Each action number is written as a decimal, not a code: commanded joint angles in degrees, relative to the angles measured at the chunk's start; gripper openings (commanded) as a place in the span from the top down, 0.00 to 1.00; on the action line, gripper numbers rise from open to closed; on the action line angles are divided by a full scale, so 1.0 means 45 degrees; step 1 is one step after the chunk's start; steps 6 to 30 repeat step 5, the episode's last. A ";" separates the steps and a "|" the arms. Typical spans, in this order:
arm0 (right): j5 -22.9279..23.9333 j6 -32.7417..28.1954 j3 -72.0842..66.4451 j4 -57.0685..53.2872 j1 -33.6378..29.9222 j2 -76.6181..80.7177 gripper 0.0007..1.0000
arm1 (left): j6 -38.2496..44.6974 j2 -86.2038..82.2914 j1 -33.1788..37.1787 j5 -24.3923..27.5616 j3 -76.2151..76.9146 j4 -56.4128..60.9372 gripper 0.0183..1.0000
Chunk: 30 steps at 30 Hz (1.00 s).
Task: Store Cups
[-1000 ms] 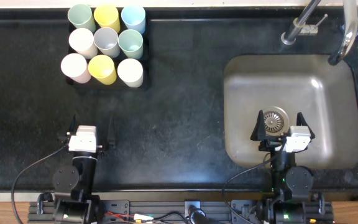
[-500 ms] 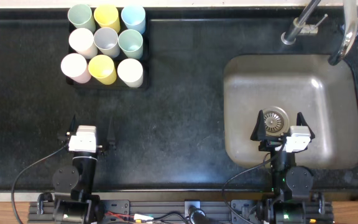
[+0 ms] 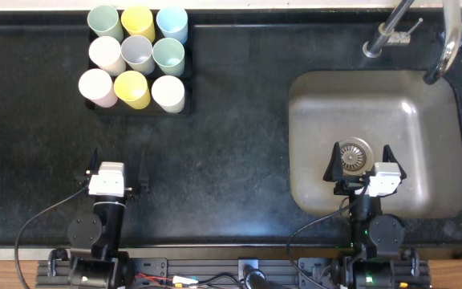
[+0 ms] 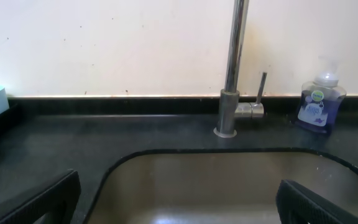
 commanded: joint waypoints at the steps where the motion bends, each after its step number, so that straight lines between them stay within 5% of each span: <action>1: -0.0063 -0.0034 -0.0170 0.0049 -0.0083 -0.0141 0.00 | 0.0185 -0.0092 -0.0019 0.0121 -0.0029 -0.0019 0.00; 30: -0.0063 -0.0034 -0.0170 0.0049 -0.0083 -0.0141 0.00 | 0.0185 -0.0092 -0.0019 0.0121 -0.0029 -0.0019 0.00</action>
